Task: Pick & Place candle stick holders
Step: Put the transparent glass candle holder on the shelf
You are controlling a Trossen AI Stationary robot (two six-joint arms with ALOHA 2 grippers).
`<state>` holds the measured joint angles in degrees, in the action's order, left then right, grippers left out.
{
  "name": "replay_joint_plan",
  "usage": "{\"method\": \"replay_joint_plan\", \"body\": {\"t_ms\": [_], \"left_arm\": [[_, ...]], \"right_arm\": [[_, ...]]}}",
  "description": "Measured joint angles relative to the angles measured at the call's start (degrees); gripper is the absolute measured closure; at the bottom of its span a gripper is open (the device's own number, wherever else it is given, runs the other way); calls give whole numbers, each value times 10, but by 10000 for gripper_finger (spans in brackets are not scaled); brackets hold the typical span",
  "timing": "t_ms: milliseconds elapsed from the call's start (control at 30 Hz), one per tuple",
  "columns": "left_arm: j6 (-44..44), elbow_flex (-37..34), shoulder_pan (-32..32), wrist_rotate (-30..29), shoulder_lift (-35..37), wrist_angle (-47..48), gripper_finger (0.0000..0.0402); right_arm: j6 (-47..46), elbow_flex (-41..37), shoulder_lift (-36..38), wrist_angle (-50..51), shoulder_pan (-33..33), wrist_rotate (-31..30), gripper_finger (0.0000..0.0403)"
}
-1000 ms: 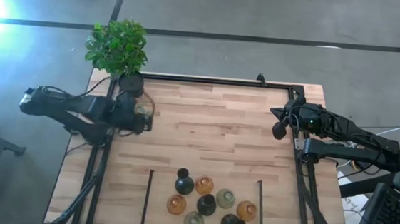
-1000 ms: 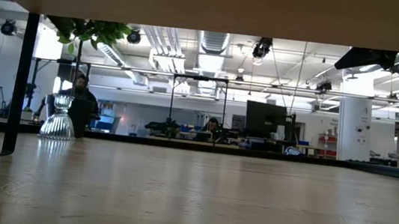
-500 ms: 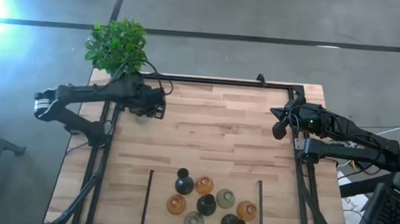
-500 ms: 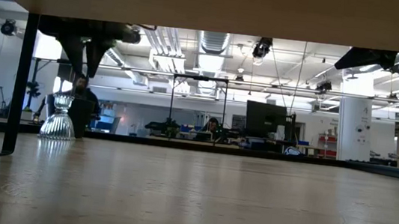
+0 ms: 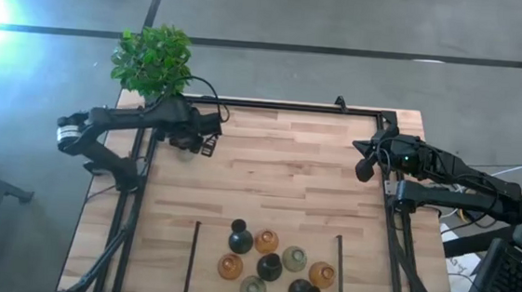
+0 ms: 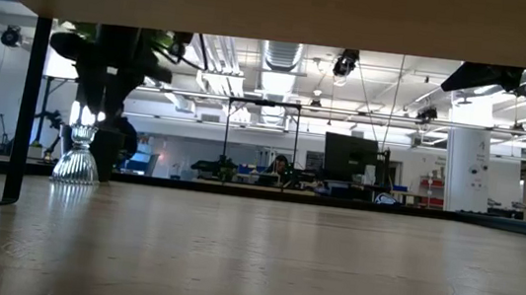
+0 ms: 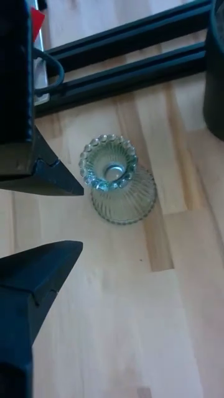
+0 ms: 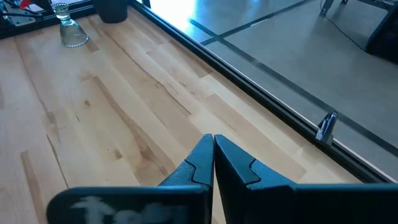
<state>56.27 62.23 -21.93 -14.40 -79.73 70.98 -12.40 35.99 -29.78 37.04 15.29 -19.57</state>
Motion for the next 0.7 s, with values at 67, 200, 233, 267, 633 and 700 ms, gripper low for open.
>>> {"method": "replay_joint_plan", "body": {"t_ms": [67, 200, 233, 267, 633, 700], "left_arm": [[-13, 0, -8, 8, -10, 0, 270], [-29, -4, -20, 0, -27, 0, 270], [-30, -4, -23, -2, -31, 1, 270], [-34, -5, -25, -3, -33, 2, 270], [-54, -13, -42, -6, -58, 0, 270], [-62, -26, -44, -6, -63, -9, 270]], "right_arm": [[0, 0, 0, 0, 0, 0, 394], [0, 0, 0, 0, 0, 0, 394], [0, 0, 0, 0, 0, 0, 394], [0, 0, 0, 0, 0, 0, 394], [0, 0, 0, 0, 0, 0, 394], [0, 0, 0, 0, 0, 0, 394]]}}
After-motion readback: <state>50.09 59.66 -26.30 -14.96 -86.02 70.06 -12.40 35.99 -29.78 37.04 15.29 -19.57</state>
